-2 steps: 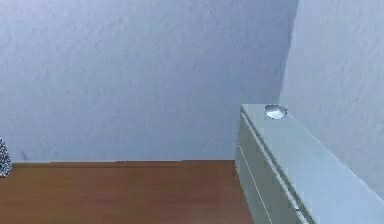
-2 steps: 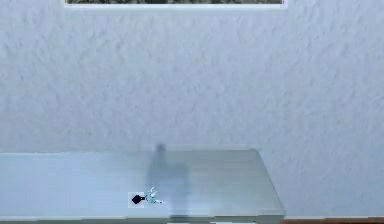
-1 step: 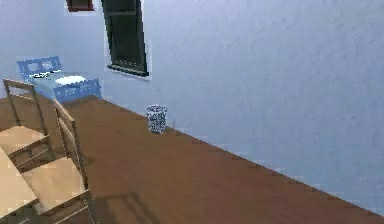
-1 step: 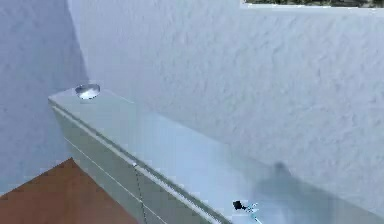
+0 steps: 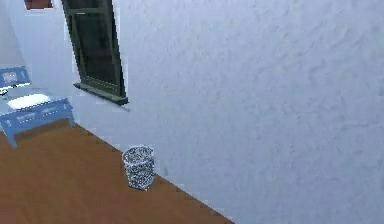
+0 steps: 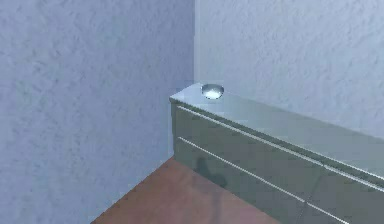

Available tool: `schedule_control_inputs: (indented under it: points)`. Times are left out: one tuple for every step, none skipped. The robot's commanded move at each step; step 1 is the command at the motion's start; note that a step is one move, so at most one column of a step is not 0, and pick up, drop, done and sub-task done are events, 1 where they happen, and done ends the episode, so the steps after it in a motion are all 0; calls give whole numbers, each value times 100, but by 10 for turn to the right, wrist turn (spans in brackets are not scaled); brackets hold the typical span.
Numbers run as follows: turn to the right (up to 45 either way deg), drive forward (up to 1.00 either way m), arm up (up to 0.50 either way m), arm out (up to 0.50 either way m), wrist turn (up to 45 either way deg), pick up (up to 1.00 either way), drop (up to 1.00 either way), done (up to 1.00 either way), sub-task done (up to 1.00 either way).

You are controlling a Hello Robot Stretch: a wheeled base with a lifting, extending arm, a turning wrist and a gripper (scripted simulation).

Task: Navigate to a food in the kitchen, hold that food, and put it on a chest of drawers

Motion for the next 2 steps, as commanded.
schedule_control_inputs:
  points:
    - [-30, 0, 0, 0, 0, 0, 0, 0, 0]
    - [0, 40, 0, 0, 0, 0, 0, 0, 0]
